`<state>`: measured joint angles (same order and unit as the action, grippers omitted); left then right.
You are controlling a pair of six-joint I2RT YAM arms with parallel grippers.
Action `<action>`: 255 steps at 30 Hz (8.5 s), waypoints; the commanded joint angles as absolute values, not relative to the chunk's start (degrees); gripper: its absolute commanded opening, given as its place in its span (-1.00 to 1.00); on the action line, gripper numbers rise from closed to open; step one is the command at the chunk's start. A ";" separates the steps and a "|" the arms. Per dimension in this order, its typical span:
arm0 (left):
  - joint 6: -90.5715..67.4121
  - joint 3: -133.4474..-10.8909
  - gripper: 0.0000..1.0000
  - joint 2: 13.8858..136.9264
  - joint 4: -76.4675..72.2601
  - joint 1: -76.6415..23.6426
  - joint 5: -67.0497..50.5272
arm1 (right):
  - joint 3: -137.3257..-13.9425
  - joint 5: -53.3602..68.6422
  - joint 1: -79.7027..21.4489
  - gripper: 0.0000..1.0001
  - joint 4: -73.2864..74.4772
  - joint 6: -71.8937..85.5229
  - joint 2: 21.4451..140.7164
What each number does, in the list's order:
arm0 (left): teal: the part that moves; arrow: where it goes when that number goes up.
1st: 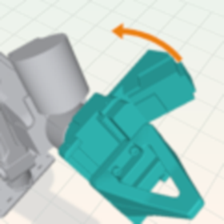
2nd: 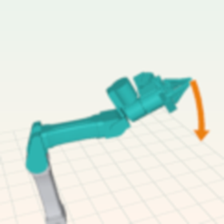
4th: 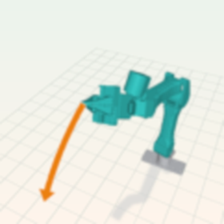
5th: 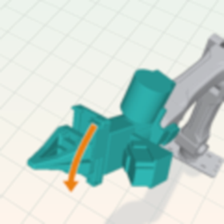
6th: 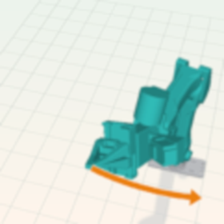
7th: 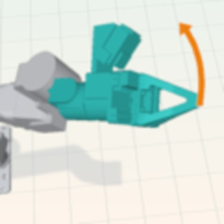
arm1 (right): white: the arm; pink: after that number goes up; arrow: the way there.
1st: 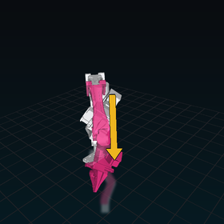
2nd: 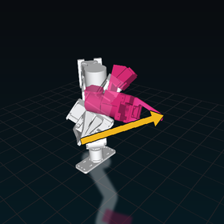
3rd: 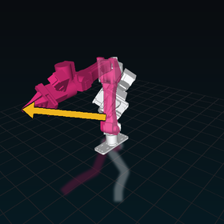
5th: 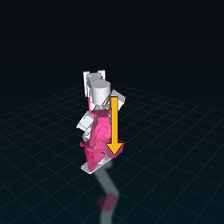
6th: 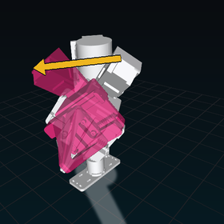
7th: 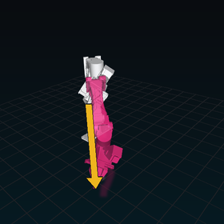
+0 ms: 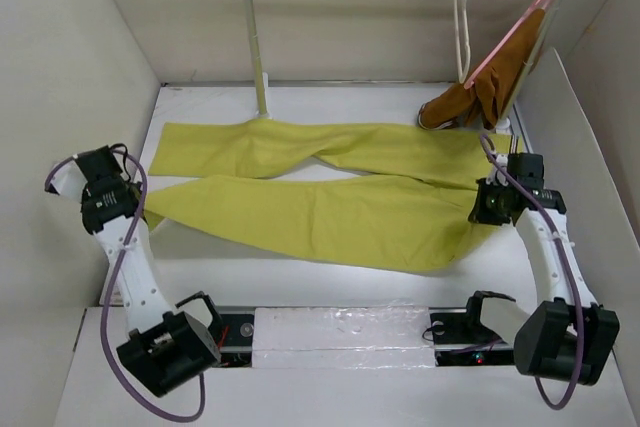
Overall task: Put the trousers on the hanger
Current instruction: Fold the trousers at the center of the board.
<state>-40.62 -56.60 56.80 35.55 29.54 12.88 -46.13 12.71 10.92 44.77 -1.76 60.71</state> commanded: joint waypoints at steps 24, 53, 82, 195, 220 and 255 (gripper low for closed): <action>-38.14 -97.63 -1.00 98.85 33.66 15.12 26.97 | -81.28 8.88 28.56 -1.00 32.71 4.92 90.33; -29.17 -116.53 -0.18 130.95 33.39 10.81 22.65 | -87.47 17.67 24.61 0.15 25.49 5.89 106.54; -34.54 -77.08 -0.06 111.70 26.10 18.11 8.61 | -47.03 34.03 44.97 0.52 14.51 7.98 80.77; -34.98 -99.41 -1.00 121.20 30.23 15.03 25.40 | -40.61 25.22 -8.53 -0.29 28.57 -10.28 63.45; -32.09 -100.11 -1.00 122.60 36.21 18.72 37.53 | -43.41 23.30 2.19 -0.13 31.72 -11.35 65.84; -36.91 -102.39 -1.00 123.22 32.96 18.19 30.68 | -73.47 2.47 31.64 0.27 34.80 -10.28 98.25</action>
